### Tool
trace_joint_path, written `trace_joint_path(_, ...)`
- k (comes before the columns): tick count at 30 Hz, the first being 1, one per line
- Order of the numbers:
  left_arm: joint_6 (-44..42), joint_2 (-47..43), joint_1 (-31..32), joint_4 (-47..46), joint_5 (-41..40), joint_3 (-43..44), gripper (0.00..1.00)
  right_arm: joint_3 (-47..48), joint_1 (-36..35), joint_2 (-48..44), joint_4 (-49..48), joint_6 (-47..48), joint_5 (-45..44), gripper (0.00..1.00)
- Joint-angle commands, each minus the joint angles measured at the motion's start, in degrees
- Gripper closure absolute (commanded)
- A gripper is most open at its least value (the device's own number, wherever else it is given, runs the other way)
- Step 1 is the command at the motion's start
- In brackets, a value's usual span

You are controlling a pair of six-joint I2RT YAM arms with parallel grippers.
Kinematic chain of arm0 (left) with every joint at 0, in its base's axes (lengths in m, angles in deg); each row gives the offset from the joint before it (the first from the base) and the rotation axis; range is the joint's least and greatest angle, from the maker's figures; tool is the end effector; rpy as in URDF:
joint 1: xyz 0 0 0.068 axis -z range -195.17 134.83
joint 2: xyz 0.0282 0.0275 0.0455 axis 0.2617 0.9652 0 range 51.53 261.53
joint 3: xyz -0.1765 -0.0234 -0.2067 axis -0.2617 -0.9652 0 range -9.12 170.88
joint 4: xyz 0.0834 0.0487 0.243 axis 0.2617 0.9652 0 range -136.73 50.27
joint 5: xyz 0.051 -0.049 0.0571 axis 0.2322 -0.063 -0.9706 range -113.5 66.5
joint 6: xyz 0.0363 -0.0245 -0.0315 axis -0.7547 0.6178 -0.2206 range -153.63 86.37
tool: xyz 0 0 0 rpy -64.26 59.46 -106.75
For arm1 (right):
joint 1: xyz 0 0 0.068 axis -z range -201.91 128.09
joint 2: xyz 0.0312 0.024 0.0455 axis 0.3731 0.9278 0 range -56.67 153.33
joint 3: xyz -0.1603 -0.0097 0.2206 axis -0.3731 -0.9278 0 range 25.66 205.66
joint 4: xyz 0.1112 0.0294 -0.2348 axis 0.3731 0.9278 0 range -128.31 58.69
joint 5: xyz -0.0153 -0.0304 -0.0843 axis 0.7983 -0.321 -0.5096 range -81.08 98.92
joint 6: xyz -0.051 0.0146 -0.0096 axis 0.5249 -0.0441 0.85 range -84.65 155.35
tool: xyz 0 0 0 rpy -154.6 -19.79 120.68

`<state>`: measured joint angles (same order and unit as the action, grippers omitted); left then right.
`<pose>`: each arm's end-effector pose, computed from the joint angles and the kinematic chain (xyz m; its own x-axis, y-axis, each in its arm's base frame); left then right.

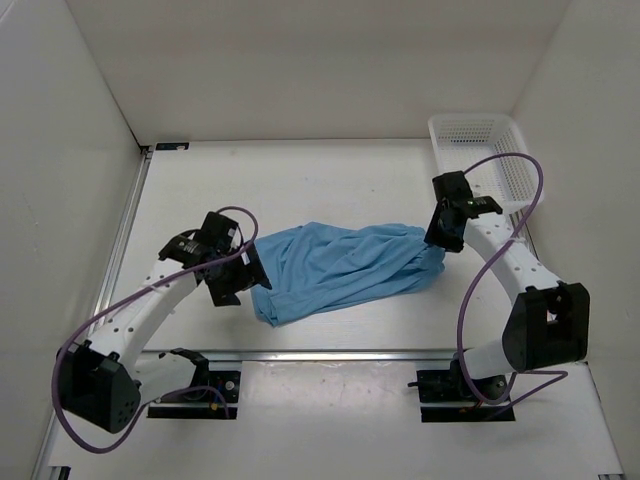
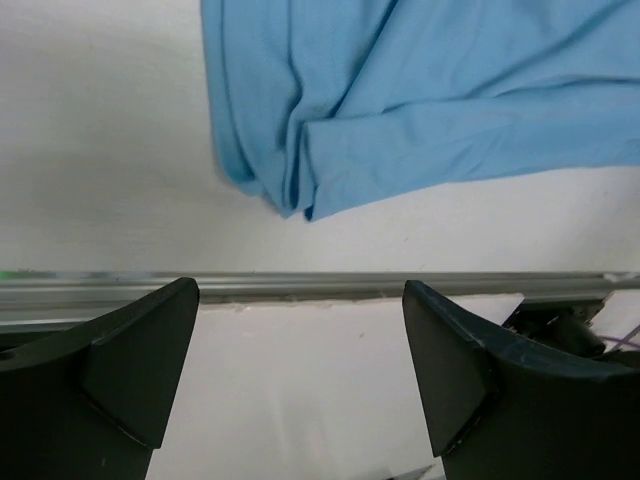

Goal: Fold and stack the shorts
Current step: Fold the shorts

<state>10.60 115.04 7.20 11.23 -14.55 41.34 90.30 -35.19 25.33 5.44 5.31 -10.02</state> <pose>0.1736 -0.0773 0.2498 -0.9214 -0.3659 -0.1306 -0.3070 0.8918 -0.3324 0.2820 0.0547 0.2649 -0.7701 0.3049 -0.5604 0.3706 0.9288 -0.0040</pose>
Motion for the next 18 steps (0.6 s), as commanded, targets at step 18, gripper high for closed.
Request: trace_joint_path(18,1.30,27.89,5.67,-10.05,-1.04,3.33,0.21,-8.13,-1.31,-3.69,4.68,0.16,-2.42,0.60)
